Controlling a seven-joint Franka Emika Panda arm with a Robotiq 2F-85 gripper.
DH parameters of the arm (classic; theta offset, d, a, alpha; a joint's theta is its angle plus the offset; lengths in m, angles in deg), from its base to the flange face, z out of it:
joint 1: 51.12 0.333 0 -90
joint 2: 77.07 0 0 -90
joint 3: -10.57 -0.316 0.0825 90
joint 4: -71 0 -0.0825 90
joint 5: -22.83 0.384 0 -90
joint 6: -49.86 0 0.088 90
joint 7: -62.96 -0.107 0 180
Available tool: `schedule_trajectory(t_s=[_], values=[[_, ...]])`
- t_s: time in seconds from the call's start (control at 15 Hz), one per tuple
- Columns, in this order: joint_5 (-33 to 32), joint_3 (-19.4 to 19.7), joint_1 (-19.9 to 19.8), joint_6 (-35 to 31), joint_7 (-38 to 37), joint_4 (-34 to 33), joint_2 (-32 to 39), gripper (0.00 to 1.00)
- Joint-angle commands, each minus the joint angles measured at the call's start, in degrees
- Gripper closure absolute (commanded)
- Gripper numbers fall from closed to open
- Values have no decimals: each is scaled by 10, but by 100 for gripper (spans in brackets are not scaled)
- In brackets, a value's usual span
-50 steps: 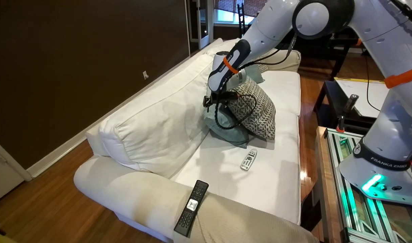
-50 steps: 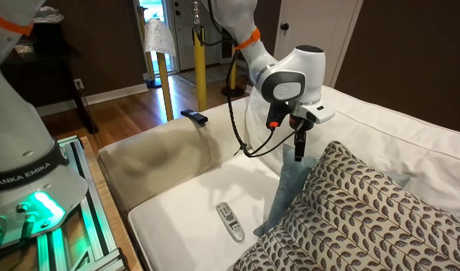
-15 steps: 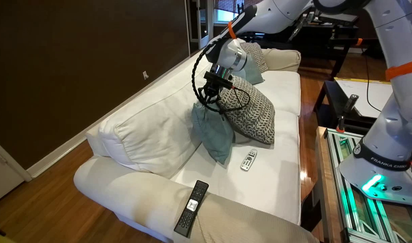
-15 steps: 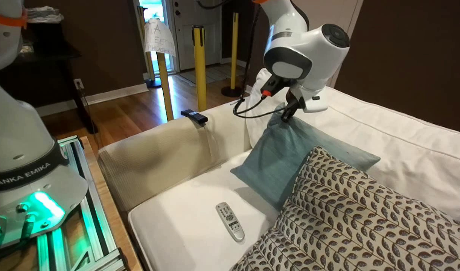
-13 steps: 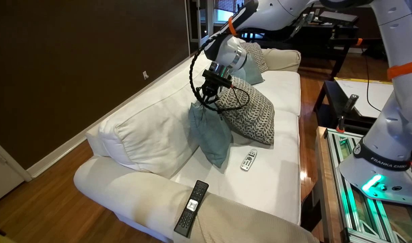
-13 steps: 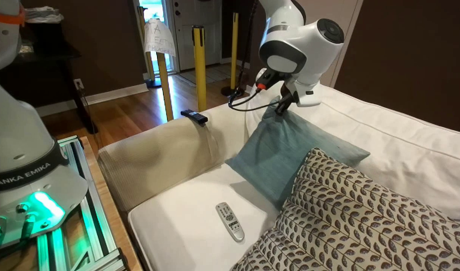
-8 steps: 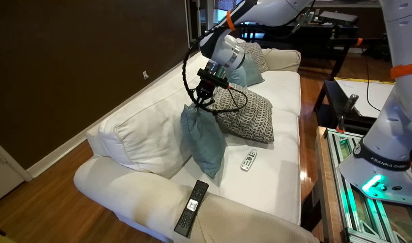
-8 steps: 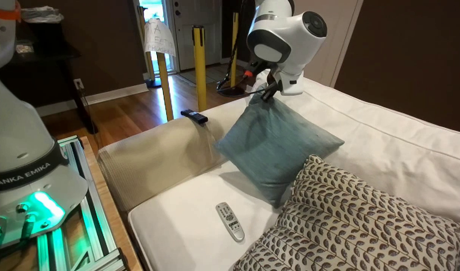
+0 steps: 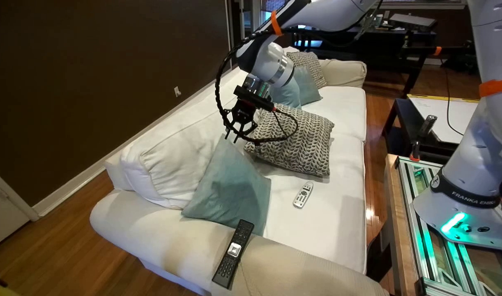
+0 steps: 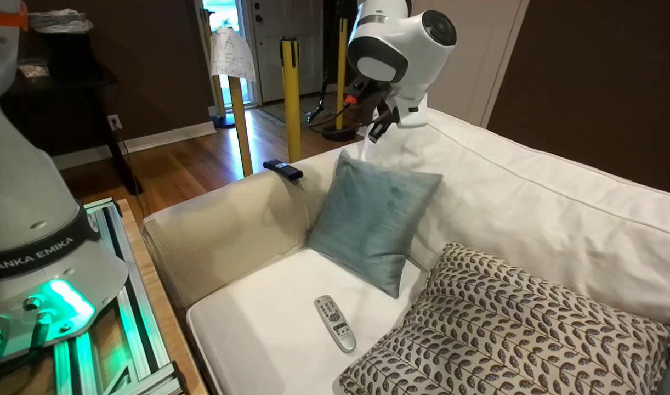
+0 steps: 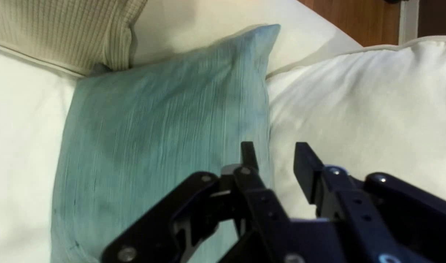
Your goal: Pick up the beige and black pillow and put it in front of the blue pillows, pick up the left blue pillow move it to the left of the couch, pick the beige and black pillow and move it backwards
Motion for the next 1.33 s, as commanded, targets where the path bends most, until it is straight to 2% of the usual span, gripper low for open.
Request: schedule_trajectory(t_s=[0.0,0.27,0.33,0.53,0.73,0.87,1.27], values=[[-2,31,13,-61,56,27,-33,34],[-76,70,7,-135,109,35,-28,4],[-95,77,6,-157,116,37,-24,0],[-164,104,0,-229,111,41,3,0],[-249,132,-6,-254,85,37,37,0],[-301,148,-11,-249,69,24,63,0],[-399,164,-34,-188,74,-44,143,0]])
